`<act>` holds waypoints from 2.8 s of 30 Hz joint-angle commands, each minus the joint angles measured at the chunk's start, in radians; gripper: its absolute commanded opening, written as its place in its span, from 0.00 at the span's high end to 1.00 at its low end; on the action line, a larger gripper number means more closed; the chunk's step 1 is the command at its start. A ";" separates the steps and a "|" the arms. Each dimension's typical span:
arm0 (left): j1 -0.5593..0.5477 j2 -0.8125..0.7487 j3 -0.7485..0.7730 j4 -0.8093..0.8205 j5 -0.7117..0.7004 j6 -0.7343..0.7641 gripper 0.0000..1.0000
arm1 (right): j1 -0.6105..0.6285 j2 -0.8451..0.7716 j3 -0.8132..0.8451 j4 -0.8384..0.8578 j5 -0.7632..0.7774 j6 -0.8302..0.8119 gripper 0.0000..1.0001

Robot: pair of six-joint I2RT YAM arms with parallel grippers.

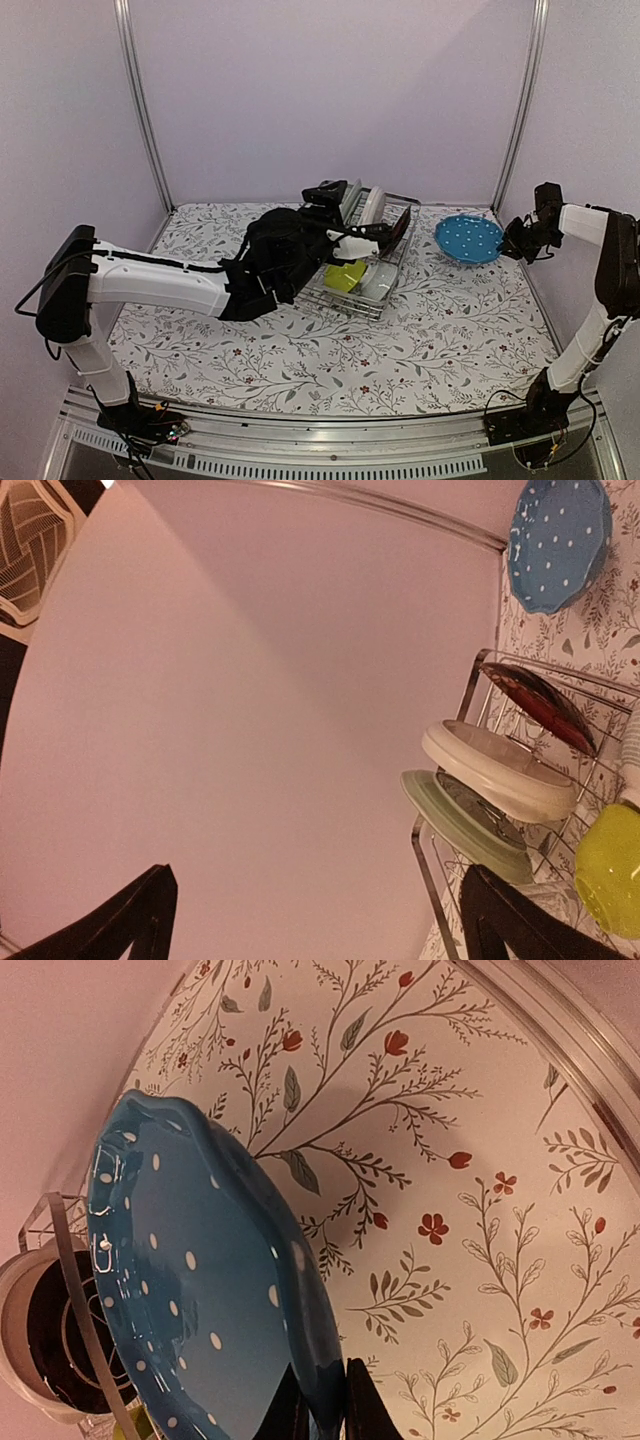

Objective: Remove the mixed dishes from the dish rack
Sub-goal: Place the plate in the corner of the board, then grab the plate from the dish rack.

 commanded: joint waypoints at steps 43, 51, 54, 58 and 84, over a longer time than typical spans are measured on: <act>0.048 -0.039 -0.002 -0.037 0.002 -0.112 0.00 | 0.000 0.460 0.351 0.087 0.055 -0.032 0.49; 0.126 -0.083 0.122 -0.294 0.022 -0.436 0.00 | 0.000 0.363 0.344 0.033 0.058 -0.076 0.37; 0.174 -0.073 0.206 -0.425 0.040 -0.578 0.01 | 0.002 0.299 0.329 0.023 0.041 -0.094 0.35; 0.243 -0.049 0.302 -0.577 0.122 -0.750 0.02 | 0.011 0.205 0.291 0.026 0.032 -0.100 0.30; 0.447 0.390 0.818 -0.952 0.637 -1.213 0.19 | 0.124 -0.284 0.080 -0.012 -0.037 -0.232 0.01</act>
